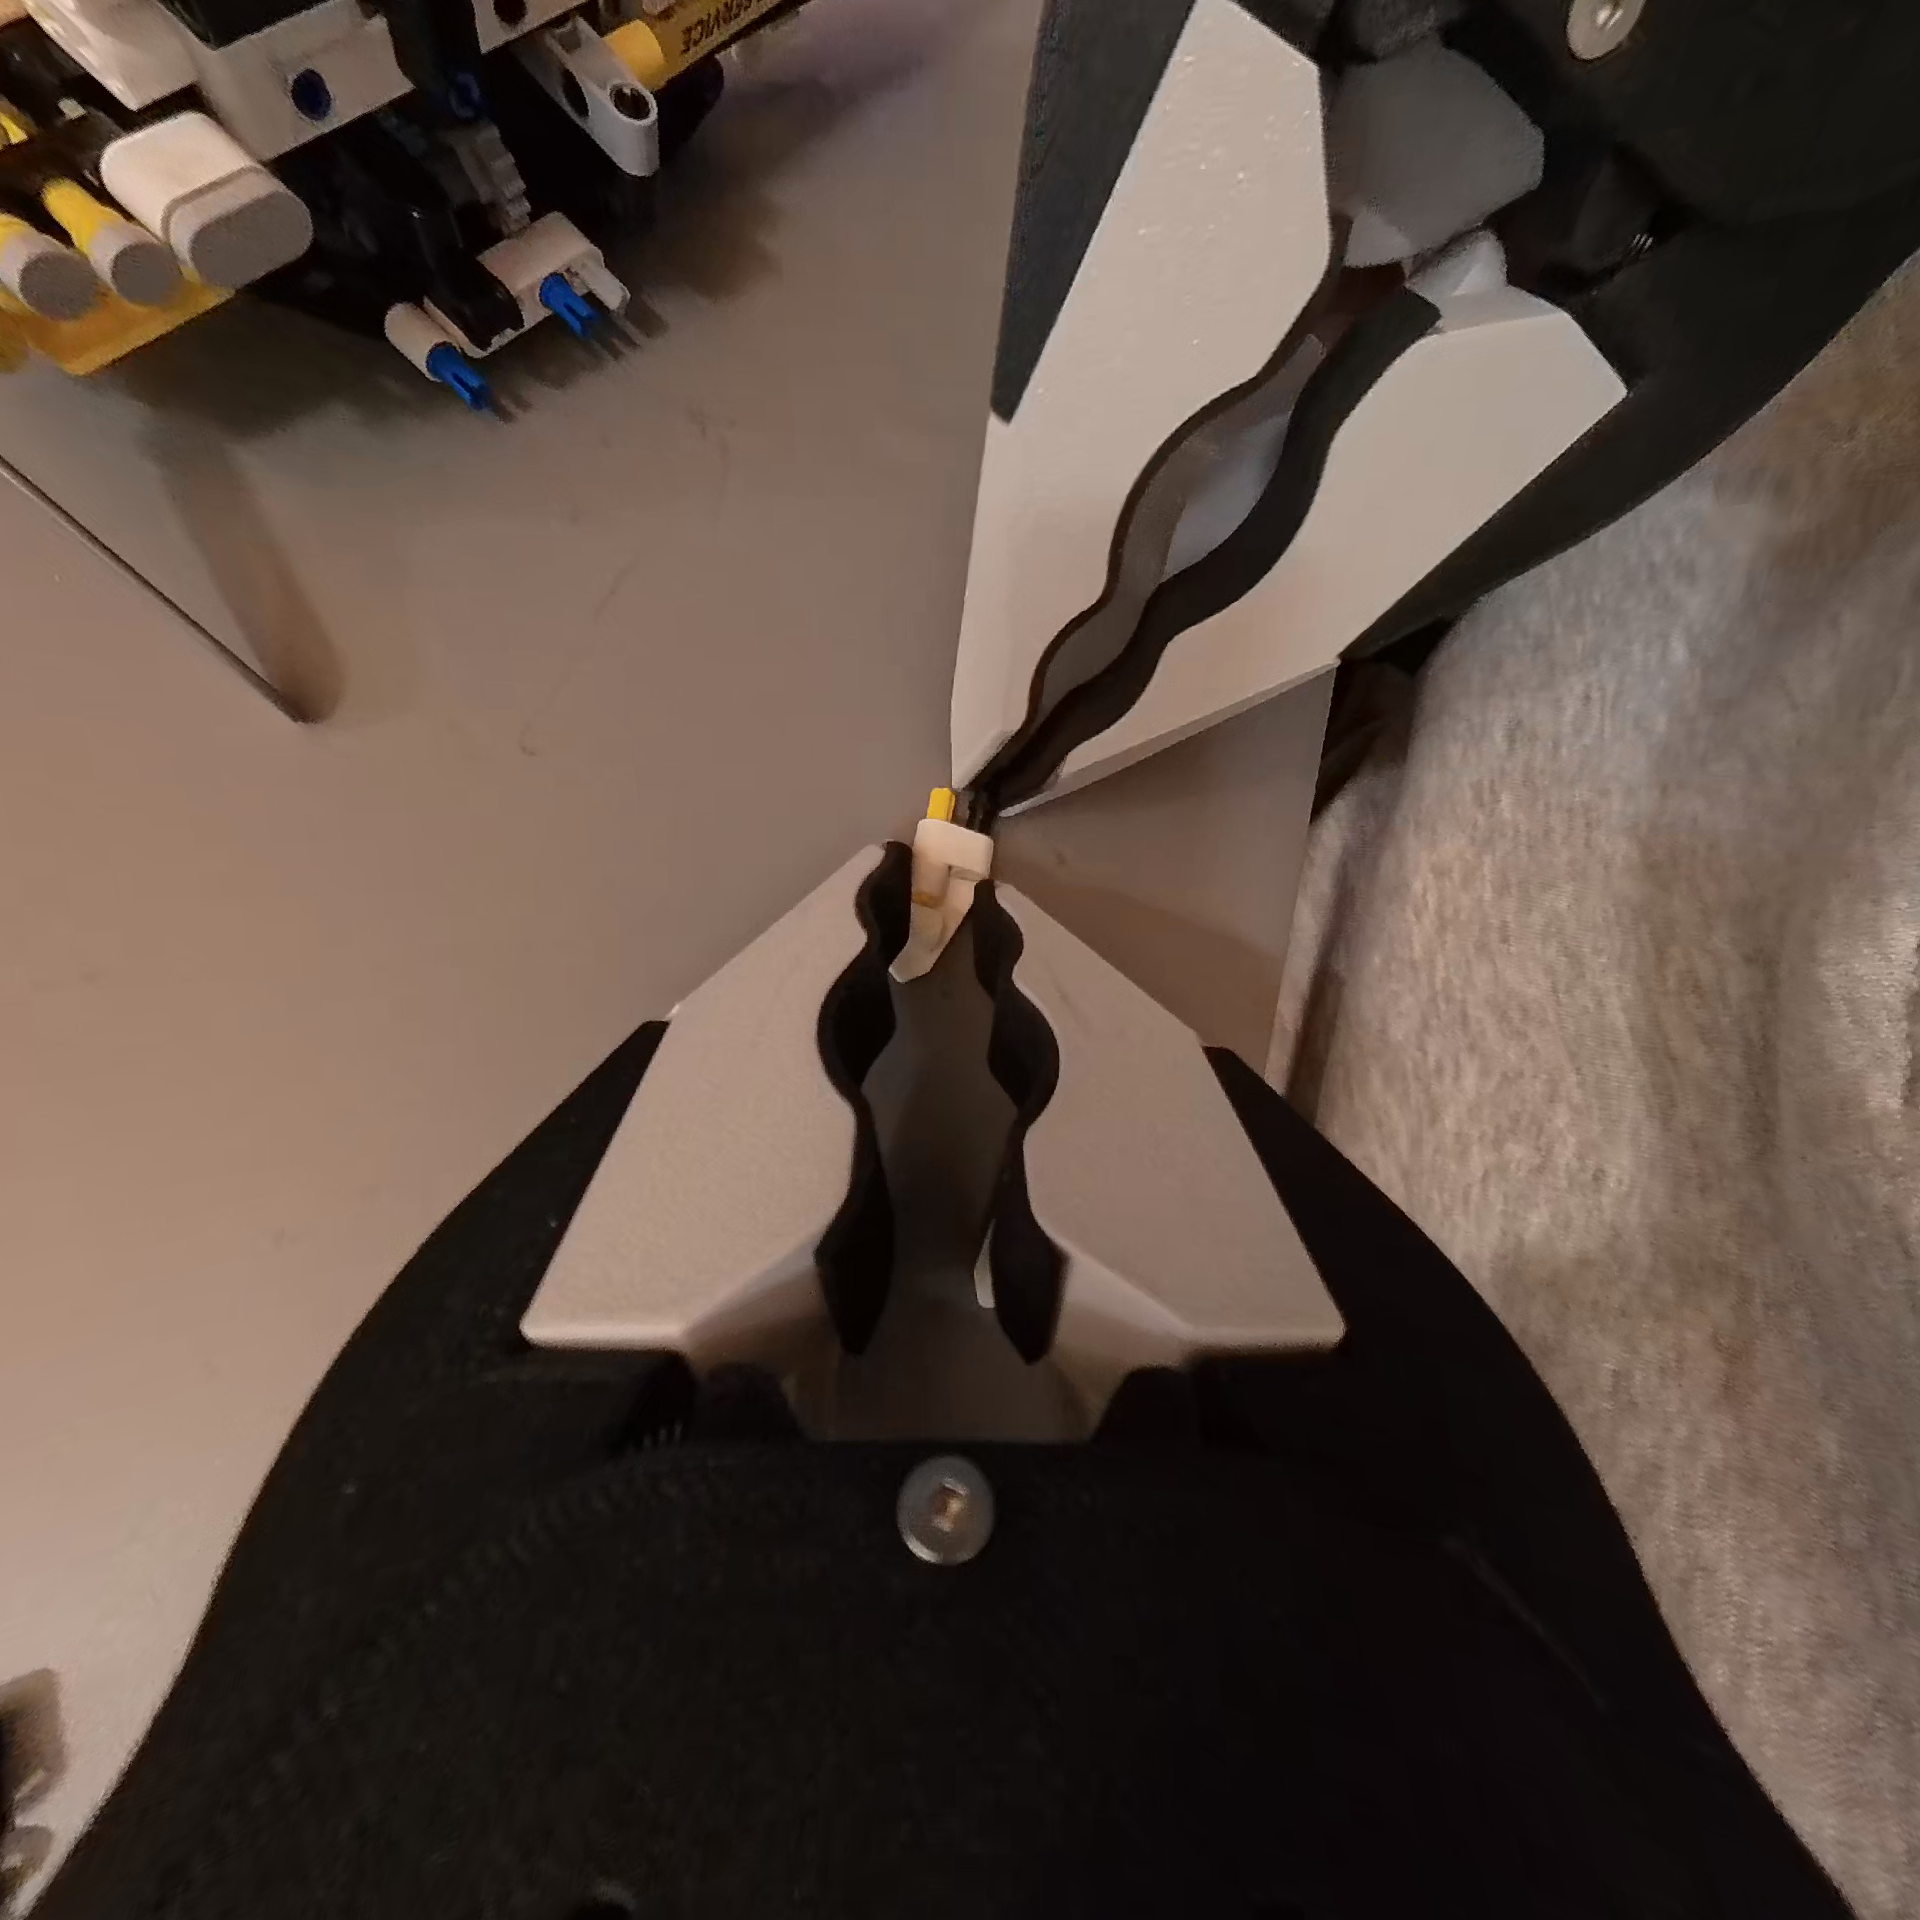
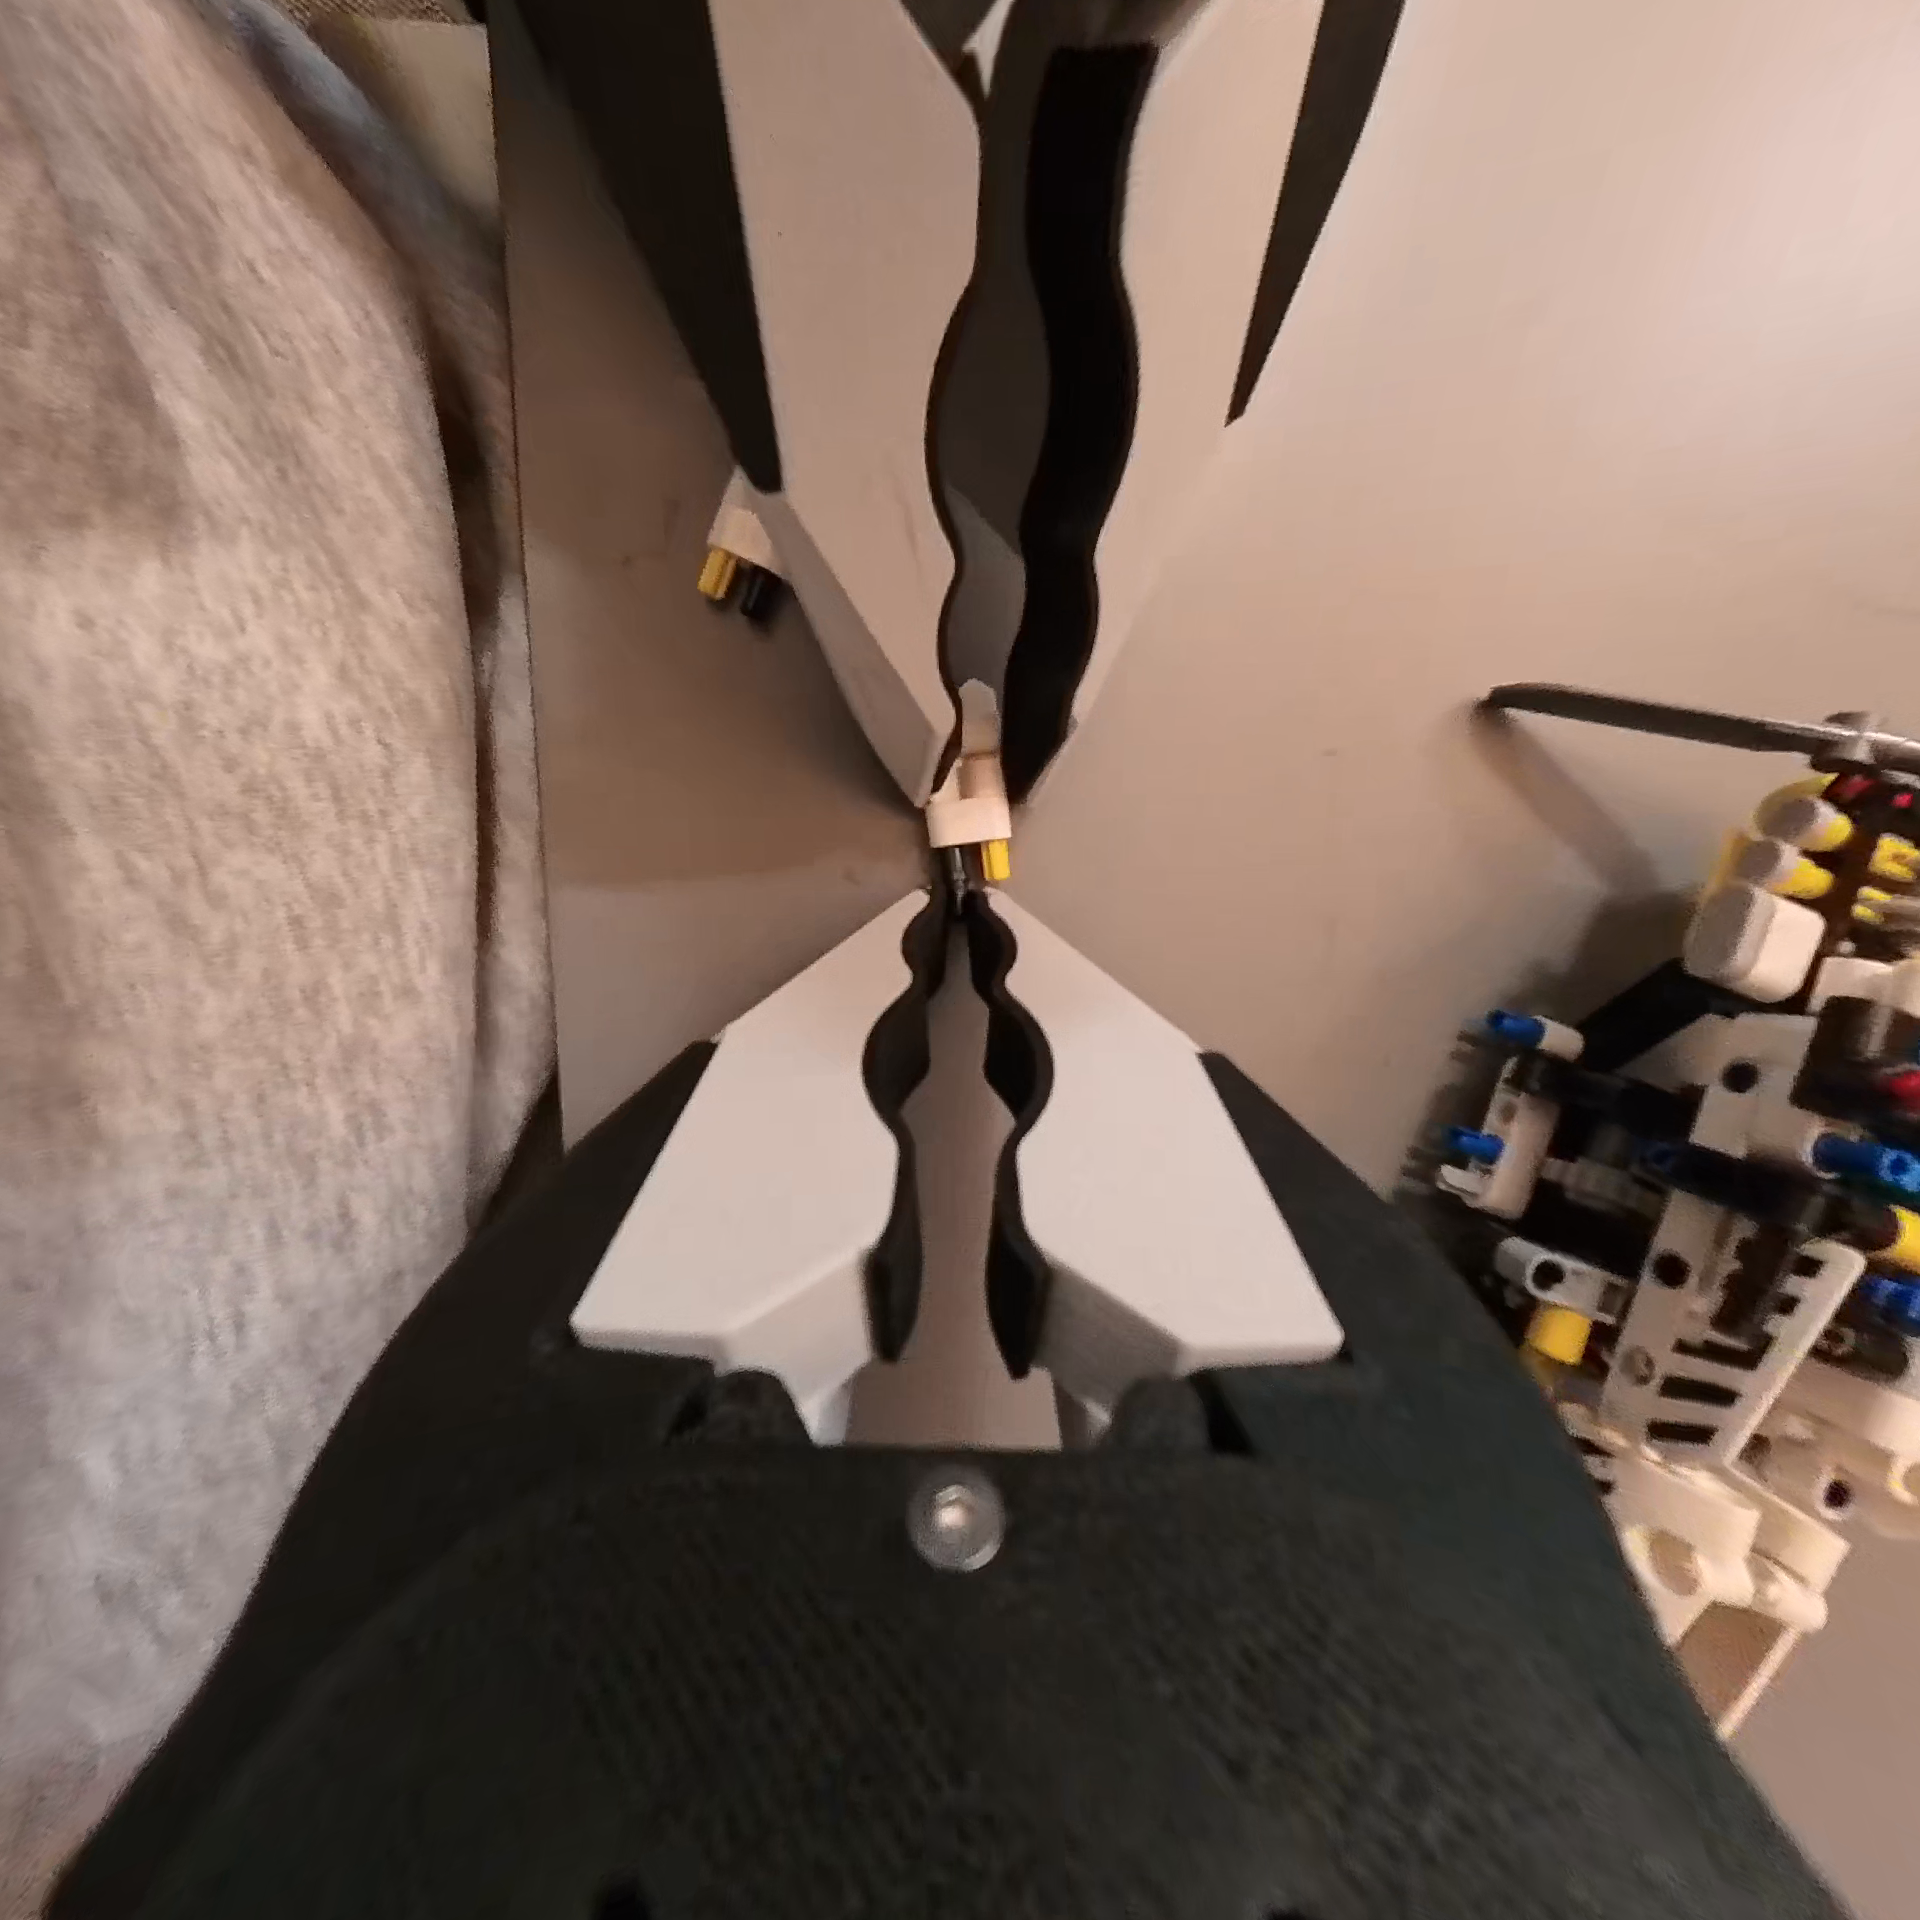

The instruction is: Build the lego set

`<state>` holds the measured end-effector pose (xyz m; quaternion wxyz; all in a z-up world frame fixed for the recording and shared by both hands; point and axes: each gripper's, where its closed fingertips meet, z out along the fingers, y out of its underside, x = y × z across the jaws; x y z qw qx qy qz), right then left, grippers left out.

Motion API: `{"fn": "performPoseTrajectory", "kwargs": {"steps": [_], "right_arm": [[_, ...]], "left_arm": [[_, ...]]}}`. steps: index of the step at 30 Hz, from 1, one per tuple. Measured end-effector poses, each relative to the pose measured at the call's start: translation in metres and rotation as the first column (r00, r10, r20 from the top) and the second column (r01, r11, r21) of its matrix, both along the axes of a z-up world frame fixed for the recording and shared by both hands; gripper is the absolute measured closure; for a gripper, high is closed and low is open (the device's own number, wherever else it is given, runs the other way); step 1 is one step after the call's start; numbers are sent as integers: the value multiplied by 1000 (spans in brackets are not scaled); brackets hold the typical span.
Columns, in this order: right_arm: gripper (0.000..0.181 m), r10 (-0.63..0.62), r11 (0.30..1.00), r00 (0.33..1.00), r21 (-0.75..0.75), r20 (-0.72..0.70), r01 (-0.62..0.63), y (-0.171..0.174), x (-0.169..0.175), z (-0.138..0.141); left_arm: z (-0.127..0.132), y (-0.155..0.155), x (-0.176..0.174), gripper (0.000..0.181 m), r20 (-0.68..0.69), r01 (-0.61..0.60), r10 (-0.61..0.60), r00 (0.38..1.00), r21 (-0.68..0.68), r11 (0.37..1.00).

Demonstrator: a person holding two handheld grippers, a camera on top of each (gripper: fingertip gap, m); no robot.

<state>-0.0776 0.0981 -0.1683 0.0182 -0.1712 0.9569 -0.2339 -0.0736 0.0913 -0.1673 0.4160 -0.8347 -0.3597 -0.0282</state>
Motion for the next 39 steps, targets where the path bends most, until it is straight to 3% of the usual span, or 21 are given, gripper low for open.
{"fn": "performPoseTrajectory", "kwargs": {"steps": [9, 15, 21, 27, 33, 39], "right_arm": [[181, 14, 998, 998, 60, -68, -10, -2, 0, -1], [178, -45, 999, 994, -12, -103, 44, 0, -4, 0], [161, -150, 985, 988, -86, -30, 147, 4, -8, 1], [156, -182, 973, 981, -134, 71, 190, 4, -11, 2], [157, -128, 974, 979, -167, 160, 155, 2, -6, 1], [171, -116, 976, 980, -165, 162, 143, 7, -6, 1]], "left_arm": [[0, -1, -1, 169, 9, -5, 5, 1000, 9, 1000], [0, -1, -1, 169, 13, 5, -5, 1000, 14, 1000], [1, -1, -1, 170, 16, 5, -6, 1000, 17, 1000], [1, -1, -1, 170, 22, 3, -4, 1000, 22, 1000], [1, -1, -1, 170, 25, -9, 8, 1000, 25, 1000], [1, 0, -1, 170, 27, -28, 27, 999, 26, 999]]}}
